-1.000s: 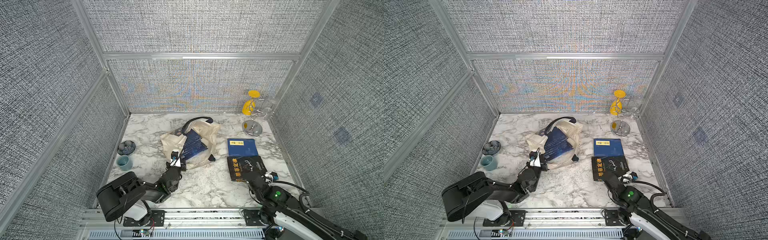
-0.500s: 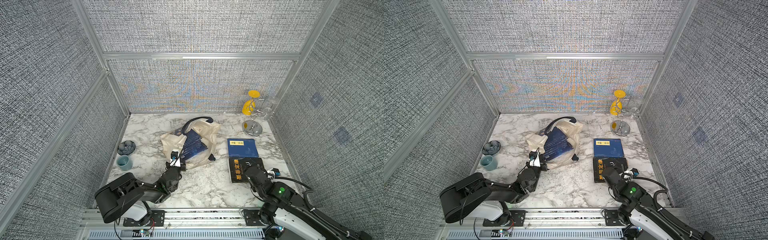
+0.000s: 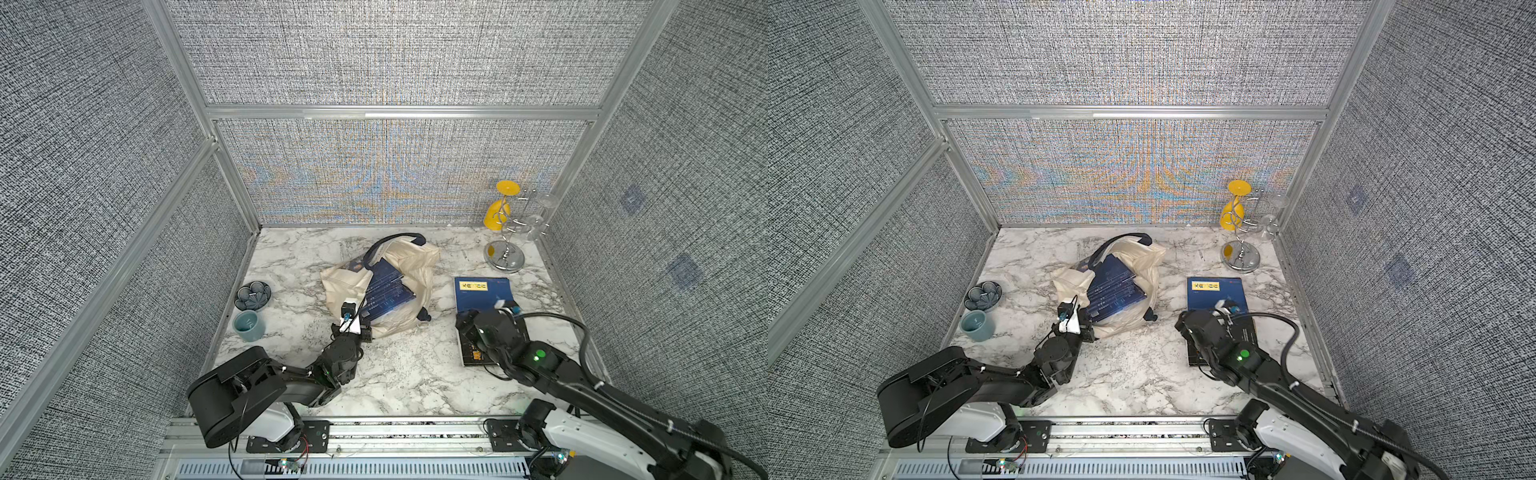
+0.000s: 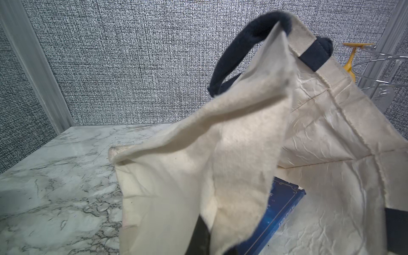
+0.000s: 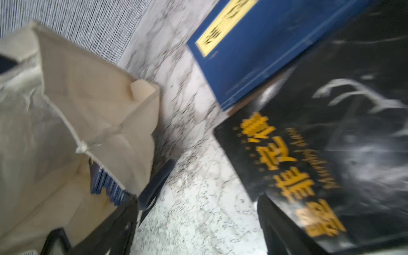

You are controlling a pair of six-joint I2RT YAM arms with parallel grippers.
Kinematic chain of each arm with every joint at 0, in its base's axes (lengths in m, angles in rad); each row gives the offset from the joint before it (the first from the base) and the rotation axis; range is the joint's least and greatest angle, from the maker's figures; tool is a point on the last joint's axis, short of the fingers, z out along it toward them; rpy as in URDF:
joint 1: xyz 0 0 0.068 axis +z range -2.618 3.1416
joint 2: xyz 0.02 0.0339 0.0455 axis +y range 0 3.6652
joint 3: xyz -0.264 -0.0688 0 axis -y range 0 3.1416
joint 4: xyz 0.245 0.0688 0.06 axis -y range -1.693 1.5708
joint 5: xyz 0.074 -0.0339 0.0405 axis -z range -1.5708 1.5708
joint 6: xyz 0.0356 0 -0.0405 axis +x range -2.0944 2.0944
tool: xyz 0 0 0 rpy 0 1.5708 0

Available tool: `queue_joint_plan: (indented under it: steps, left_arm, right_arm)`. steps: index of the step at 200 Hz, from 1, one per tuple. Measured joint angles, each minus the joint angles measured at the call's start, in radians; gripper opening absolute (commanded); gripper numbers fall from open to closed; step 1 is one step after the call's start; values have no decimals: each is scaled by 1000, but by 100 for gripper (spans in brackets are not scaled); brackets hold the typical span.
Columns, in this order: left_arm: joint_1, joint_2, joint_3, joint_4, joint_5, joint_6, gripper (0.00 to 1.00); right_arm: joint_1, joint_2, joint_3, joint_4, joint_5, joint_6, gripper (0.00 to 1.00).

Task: Take out the books from the canvas bag
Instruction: Pick up the book from the canvas bag.

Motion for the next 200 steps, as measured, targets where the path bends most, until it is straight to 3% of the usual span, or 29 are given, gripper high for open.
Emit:
queue_joint_plan:
  steps: [45, 117, 200]
  left_arm:
    - [0, 11, 0, 0, -1, 4, 0]
    - [-3, 54, 0, 32, 5, 13, 0]
    - [-3, 54, -7, 57, 10, 31, 0]
  right_arm:
    - [109, 262, 169, 190, -101, -126, 81]
    - [178, 608, 393, 358, -97, -187, 76]
    - [156, 752, 387, 433, -93, -95, 75]
